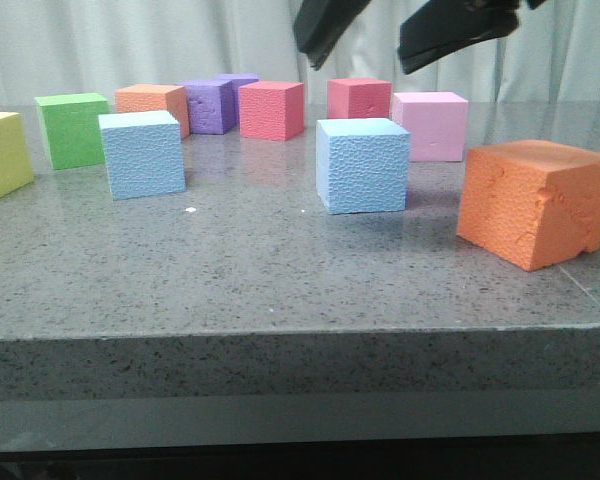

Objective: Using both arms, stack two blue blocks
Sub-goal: 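Lower the right gripper over the light blue cube nearer the orange cube, then close the right gripper on the light blue cube and lift it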

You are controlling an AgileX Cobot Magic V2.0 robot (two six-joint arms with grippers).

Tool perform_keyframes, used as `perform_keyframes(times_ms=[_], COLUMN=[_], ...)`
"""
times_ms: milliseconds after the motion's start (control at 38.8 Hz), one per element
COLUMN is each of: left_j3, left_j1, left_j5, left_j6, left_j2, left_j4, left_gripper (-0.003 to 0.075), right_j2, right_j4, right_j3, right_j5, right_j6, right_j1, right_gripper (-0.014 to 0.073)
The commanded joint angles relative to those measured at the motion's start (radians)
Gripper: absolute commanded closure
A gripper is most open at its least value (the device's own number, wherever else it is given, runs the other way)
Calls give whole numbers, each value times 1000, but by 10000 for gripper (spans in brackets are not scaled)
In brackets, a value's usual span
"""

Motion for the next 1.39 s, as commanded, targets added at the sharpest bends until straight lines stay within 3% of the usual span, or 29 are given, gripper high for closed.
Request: perform_keyframes(times_ms=[0, 232, 439, 568, 748, 1161, 1265, 1368], left_j3=[-37, -37, -37, -37, -37, -37, -37, -37], left_j1=[3, 3, 3, 3, 3, 3, 3, 3], left_j5=[-87, -87, -89, -89, -89, -89, -89, -89], left_j6=[-3, -3, -3, -3, -3, -3, -3, -3], left_j2=[12, 12, 12, 12, 12, 12, 12, 12], left_j4=[-4, -4, -4, -4, -4, -4, -4, -4], left_gripper=[82, 82, 82, 82, 82, 82, 82, 82], right_j2=[7, 80, 156, 202, 212, 266, 274, 270], right_j4=[-70, -303, -337, -333, -332, -332, -332, -332], right_j3=[-91, -192, -260, -296, -299, -299, -299, -299], right_j5=[-14, 108, 170, 194, 181, 174, 183, 183], right_j6=[58, 256, 409, 419, 419, 453, 453, 453], right_j1=[2, 2, 2, 3, 17, 14, 14, 14], right_gripper=[65, 72, 72, 58, -64, -59, -32, 92])
